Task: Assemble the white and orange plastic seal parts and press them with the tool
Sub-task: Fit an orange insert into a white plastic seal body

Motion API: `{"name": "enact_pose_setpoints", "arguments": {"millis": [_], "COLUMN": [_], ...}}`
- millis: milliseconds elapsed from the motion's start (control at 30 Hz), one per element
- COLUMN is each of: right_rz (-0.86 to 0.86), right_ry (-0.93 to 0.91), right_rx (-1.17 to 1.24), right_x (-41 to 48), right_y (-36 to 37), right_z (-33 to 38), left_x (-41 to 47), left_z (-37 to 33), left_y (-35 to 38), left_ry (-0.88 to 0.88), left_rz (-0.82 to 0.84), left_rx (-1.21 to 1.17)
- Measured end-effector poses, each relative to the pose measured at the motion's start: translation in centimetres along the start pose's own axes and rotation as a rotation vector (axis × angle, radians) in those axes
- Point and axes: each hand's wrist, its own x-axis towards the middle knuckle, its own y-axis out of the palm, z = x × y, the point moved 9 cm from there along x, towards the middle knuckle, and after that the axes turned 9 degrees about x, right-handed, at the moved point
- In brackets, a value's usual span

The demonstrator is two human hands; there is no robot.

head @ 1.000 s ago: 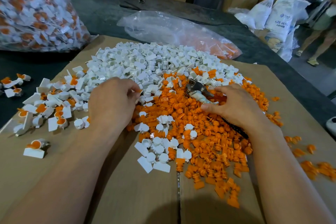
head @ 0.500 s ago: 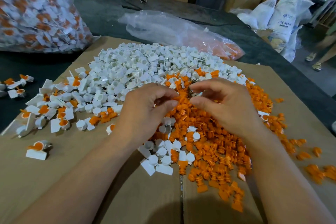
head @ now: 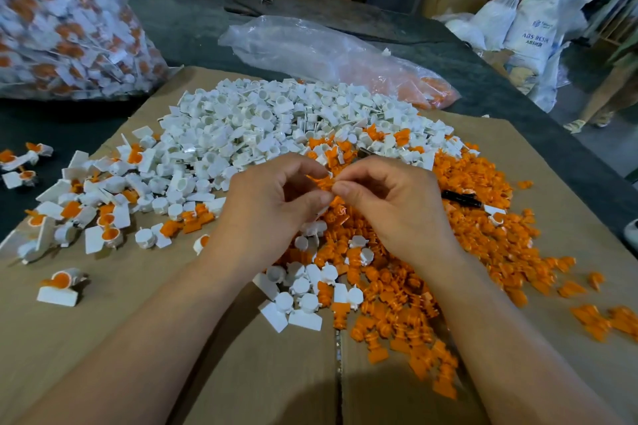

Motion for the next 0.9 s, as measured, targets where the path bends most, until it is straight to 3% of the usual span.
{"name": "enact_pose_setpoints", "arguments": {"millis": [133, 267, 433, 900], "right_rz": [-0.049, -0.09, -0.092, -0.065], "right_ry": [0.09, 0.119, 0.126, 0.15], "right_rx": [0.047, 0.12, 0.173, 0.252], "right_x": [0.1, 0.2, 0.0, -0.2], "right_y": [-0.6, -1.3, -1.2, -0.6], "right_z": [-1.0, -1.2, -1.2, -0.7], "left_x": [0.2, 0.2, 0.3, 0.1], "left_z": [1.1, 2.3, 2.2, 2.2], "left_y": [0.1, 0.9, 1.4, 2.0], "left_ry": [-0.116, -0.296, -0.37, -0.38], "left_rz": [0.021, 0.076, 0.108, 0.17], "left_rx": [-0.16, -0.517, -0.806, -0.773]}}
